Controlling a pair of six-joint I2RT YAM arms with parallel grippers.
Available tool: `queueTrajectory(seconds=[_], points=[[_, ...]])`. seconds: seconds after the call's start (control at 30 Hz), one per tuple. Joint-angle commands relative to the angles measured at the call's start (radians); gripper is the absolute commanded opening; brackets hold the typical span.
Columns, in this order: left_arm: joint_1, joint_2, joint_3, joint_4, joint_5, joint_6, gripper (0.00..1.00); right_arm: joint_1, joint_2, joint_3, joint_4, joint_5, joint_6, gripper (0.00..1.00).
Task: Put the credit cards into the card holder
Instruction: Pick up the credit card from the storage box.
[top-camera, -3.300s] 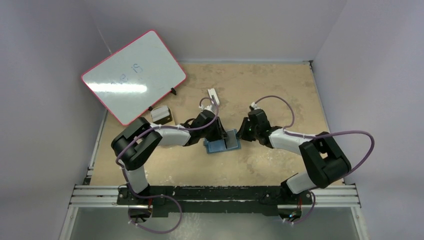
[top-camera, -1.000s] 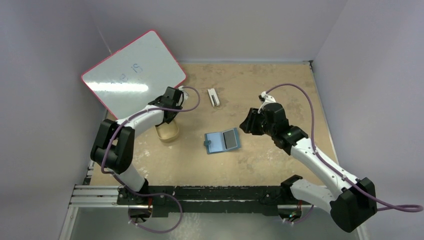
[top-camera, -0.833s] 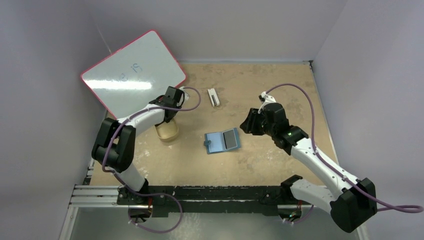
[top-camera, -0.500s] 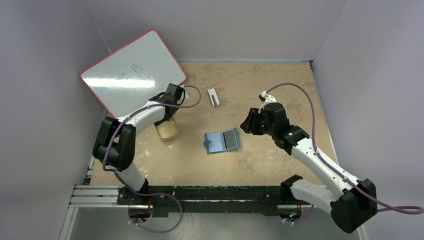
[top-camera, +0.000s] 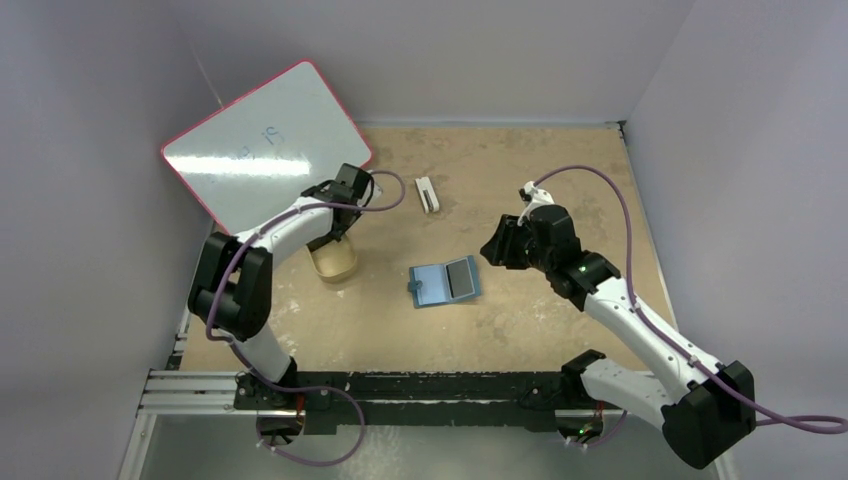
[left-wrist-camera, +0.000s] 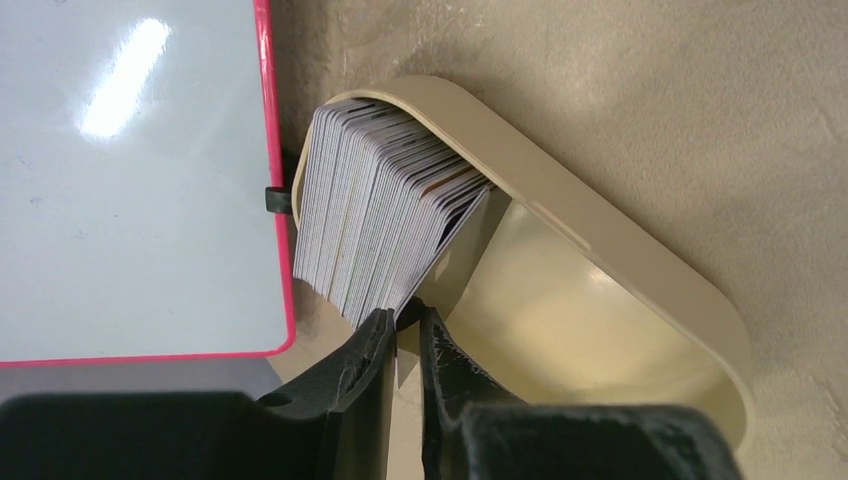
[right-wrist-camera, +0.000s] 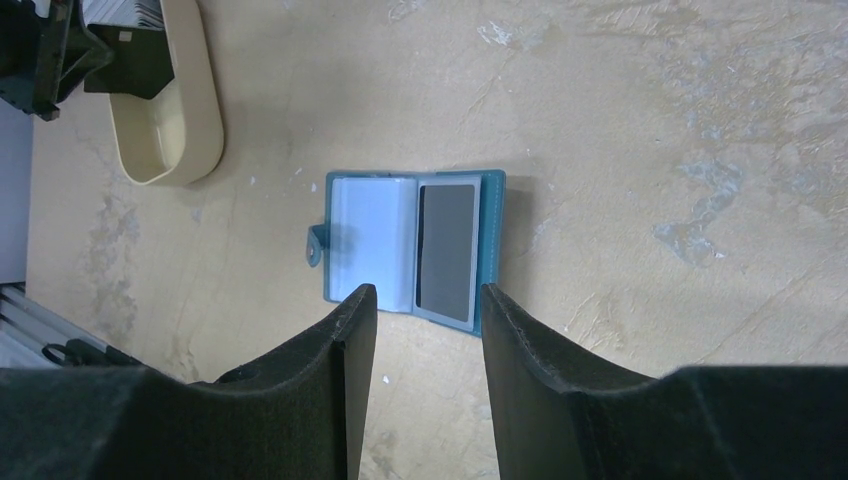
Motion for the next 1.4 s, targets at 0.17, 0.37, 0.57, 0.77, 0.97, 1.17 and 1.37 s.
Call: queueTrajectory(seconds=[0.17, 0.37, 0.57, 0.77, 0.97, 1.17, 1.37], points=[[-0.016, -0.084, 0.073, -0.143, 0.019, -0.125, 0.00, 0.001, 0.008, 0.062, 0.054, -0.004, -0.018, 0.46], [-0.015, -0.224, 0.079, -0.144, 0.102, -0.238, 0.00, 0.001, 0.003, 0.056, 0.142, -0.109, -0.038, 0.48], [-0.014, -0.422, 0.002, -0.010, 0.382, -0.390, 0.00, 0.000, -0.083, 0.001, 0.359, -0.246, 0.023, 0.52], [-0.014, -0.522, -0.112, 0.148, 0.765, -0.523, 0.00, 0.000, -0.115, -0.041, 0.536, -0.340, 0.124, 0.54], [-0.014, -0.556, -0.241, 0.472, 1.085, -0.881, 0.00, 0.000, -0.105, -0.057, 0.655, -0.435, 0.152, 0.51], [-0.022, -0.578, -0.391, 0.923, 1.220, -1.294, 0.00, 0.000, -0.036, -0.076, 0.832, -0.628, 0.242, 0.46], [-0.047, -0.556, -0.416, 0.961, 1.288, -1.368, 0.00, 0.000, -0.002, -0.054, 0.782, -0.620, 0.222, 0.47]])
